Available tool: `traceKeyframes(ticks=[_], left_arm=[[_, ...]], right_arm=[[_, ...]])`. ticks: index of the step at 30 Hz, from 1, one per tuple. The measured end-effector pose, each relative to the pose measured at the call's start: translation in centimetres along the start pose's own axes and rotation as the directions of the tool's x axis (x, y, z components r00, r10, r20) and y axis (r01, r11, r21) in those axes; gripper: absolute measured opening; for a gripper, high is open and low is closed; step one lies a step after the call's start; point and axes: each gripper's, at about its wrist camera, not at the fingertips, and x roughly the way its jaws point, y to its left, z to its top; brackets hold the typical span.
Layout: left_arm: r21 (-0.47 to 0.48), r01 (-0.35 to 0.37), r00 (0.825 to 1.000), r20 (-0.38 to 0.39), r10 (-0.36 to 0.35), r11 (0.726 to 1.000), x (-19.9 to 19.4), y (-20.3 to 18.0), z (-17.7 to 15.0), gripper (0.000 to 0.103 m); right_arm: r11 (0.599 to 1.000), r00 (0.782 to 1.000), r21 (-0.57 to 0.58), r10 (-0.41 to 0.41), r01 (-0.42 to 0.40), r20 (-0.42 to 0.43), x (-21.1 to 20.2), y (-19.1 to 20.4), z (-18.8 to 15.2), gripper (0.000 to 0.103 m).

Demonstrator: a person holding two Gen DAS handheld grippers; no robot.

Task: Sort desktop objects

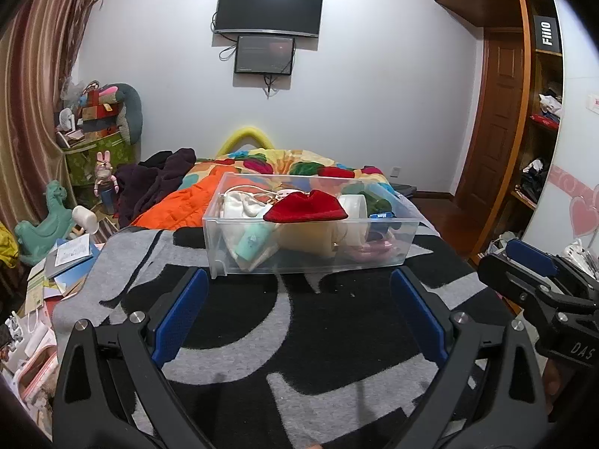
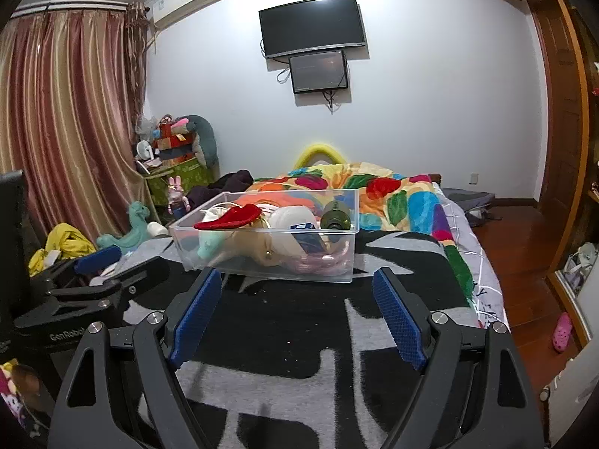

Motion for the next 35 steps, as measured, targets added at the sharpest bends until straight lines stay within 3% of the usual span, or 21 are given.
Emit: traceKeyframes(ticks=[8, 35], left_arm=[[0.039, -0.025, 0.999, 0.028, 0.024, 0.999, -0.3, -0.7, -0.1, 0.099], [0.05, 0.011, 0.999, 0.051, -0.014, 0.999, -0.7, -1.0, -0.1, 0.099]], right_arm=[[1.0, 1.0, 0.016, 0.014, -0.014, 0.001, -0.2, -0.2, 0.2, 0.082], [1.0, 1.0, 0.007, 0.027, -0.027, -0.006, 0.2, 0.4, 0.0, 0.082]])
